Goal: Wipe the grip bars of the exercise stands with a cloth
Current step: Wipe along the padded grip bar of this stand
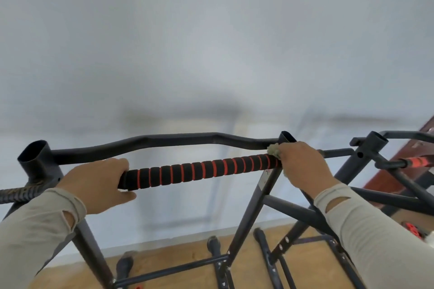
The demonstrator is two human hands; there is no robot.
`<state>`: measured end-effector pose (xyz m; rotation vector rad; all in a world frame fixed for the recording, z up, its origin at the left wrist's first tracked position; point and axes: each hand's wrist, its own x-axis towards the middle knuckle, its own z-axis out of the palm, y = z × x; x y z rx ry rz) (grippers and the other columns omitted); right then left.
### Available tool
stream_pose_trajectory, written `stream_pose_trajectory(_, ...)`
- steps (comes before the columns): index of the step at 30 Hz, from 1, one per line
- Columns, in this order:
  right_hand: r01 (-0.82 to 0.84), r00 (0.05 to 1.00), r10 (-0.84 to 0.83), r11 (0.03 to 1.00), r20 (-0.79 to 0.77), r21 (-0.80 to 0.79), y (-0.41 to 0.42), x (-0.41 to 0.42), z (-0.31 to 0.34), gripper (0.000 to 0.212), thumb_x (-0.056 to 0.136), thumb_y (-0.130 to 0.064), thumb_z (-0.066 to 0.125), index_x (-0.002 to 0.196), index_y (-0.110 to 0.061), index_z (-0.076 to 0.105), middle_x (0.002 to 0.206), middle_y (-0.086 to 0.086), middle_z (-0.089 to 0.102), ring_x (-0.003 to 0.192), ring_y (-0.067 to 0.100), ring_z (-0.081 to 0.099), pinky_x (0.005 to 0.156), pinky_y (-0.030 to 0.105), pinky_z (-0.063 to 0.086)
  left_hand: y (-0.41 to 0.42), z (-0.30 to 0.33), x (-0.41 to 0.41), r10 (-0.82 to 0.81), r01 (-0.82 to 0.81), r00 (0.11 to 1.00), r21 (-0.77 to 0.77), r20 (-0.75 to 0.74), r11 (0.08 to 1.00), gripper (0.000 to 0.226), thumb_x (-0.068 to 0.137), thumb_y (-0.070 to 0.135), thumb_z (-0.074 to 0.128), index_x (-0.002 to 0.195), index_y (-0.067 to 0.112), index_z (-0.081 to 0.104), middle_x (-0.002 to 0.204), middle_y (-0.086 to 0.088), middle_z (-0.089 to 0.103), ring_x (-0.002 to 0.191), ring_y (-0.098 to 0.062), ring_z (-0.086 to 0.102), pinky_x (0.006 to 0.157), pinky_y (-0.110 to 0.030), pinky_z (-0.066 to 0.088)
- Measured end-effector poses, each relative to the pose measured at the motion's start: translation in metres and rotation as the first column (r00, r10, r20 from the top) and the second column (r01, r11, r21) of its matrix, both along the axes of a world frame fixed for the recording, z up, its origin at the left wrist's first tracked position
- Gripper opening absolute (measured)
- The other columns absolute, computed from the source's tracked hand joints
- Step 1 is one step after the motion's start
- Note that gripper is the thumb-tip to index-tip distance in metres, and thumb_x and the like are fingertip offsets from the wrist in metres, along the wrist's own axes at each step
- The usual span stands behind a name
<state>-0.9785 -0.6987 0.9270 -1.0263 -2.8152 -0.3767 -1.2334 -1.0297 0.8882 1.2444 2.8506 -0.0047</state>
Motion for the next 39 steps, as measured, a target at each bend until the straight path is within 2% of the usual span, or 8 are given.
stream_pose_trajectory(4,-0.01,0.998,0.008,0.999,-0.057,-0.032,-0.005,-0.006,-0.006,0.011,0.094,-0.017,0.061,0.102,-0.024,0.058,0.082,-0.007,0.05,0.08,0.014,0.05,0.069,0.026,0.048,0.011,-0.012,0.025,-0.05,0.084,0.971,0.138,-0.235,0.987,0.075,0.073,0.078,0.062,0.129,0.033,0.04,0.113,0.015,0.059,0.09,-0.006,0.057,0.085,-0.026,0.053)
stream_pose_trajectory(7,0.003,0.991,-0.008,0.999,-0.13,-0.042,0.0,-0.008,-0.013,0.008,0.094,-0.015,0.061,0.096,-0.022,0.057,0.078,-0.006,0.051,0.078,0.017,0.052,0.069,0.028,0.051,0.019,-0.027,0.028,-0.026,0.113,0.964,0.321,-0.264,0.94,0.063,0.069,0.065,0.078,0.111,0.025,0.054,0.09,0.01,0.061,0.071,-0.008,0.052,0.065,-0.026,0.05)
stream_pose_trajectory(12,-0.011,0.964,-0.018,0.994,-0.264,-0.106,-0.02,-0.014,-0.013,0.014,0.096,-0.011,0.06,0.106,-0.017,0.068,0.082,-0.001,0.065,0.087,0.023,0.062,0.075,0.039,0.058,0.023,-0.028,0.028,-0.034,0.117,0.97,0.34,-0.239,0.933,0.043,0.07,0.055,0.081,0.083,0.031,0.048,0.07,0.014,0.049,0.057,-0.005,0.049,0.051,-0.022,0.039)
stream_pose_trajectory(19,-0.425,0.815,0.339,0.901,-0.47,-0.087,-0.134,-0.08,-0.049,0.015,0.091,-0.023,0.07,0.106,-0.024,0.068,0.089,-0.008,0.07,0.085,0.011,0.066,0.087,0.028,0.055,0.022,-0.02,0.032,-0.012,0.073,0.983,0.334,-0.182,0.94,0.039,0.072,0.061,0.077,0.082,0.036,0.049,0.067,0.017,0.051,0.055,-0.003,0.048,0.049,-0.018,0.032)
stream_pose_trajectory(23,-0.433,0.857,0.422,0.901,-0.297,0.029,-0.083,-0.055,-0.039,0.039,0.088,-0.013,0.07,0.125,-0.025,0.065,0.11,-0.007,0.074,0.102,0.017,0.07,0.088,0.035,0.057,0.02,-0.018,0.027,-0.024,0.072,0.987,0.311,-0.156,0.948,0.038,0.075,0.069,0.068,0.084,0.038,0.049,0.068,0.017,0.051,0.056,-0.002,0.05,0.05,-0.017,0.032)
stream_pose_trajectory(29,0.049,0.998,-0.049,0.999,-0.034,-0.003,0.01,-0.002,-0.007,0.021,0.096,-0.013,0.055,0.108,-0.029,0.063,0.074,-0.008,0.055,0.074,0.019,0.061,0.069,0.031,0.054,0.016,-0.018,0.024,-0.048,0.079,0.991,0.257,-0.124,0.963,0.04,0.078,0.075,0.059,0.084,0.036,0.049,0.069,0.017,0.052,0.058,-0.002,0.051,0.053,-0.017,0.04)
stream_pose_trajectory(35,-0.197,0.913,0.055,0.926,-0.404,-0.321,-0.051,-0.048,-0.035,0.023,0.106,-0.027,0.043,0.097,-0.028,0.064,0.084,-0.012,0.066,0.084,0.007,0.06,0.076,0.024,0.048,0.016,-0.019,0.021,-0.049,0.081,0.99,0.259,-0.129,0.962,0.043,0.078,0.076,0.058,0.084,0.035,0.047,0.069,0.016,0.051,0.057,-0.002,0.051,0.057,-0.02,0.049)
stream_pose_trajectory(39,-0.271,0.945,0.205,0.926,-0.254,-0.263,-0.041,-0.032,-0.016,0.018,0.106,-0.028,0.048,0.101,-0.033,0.065,0.085,-0.016,0.063,0.084,0.008,0.062,0.078,0.029,0.053,0.018,-0.018,0.021,-0.041,0.068,0.993,0.246,-0.11,0.967,0.045,0.078,0.078,0.055,0.087,0.035,0.046,0.073,0.016,0.053,0.06,-0.002,0.053,0.061,-0.02,0.051)
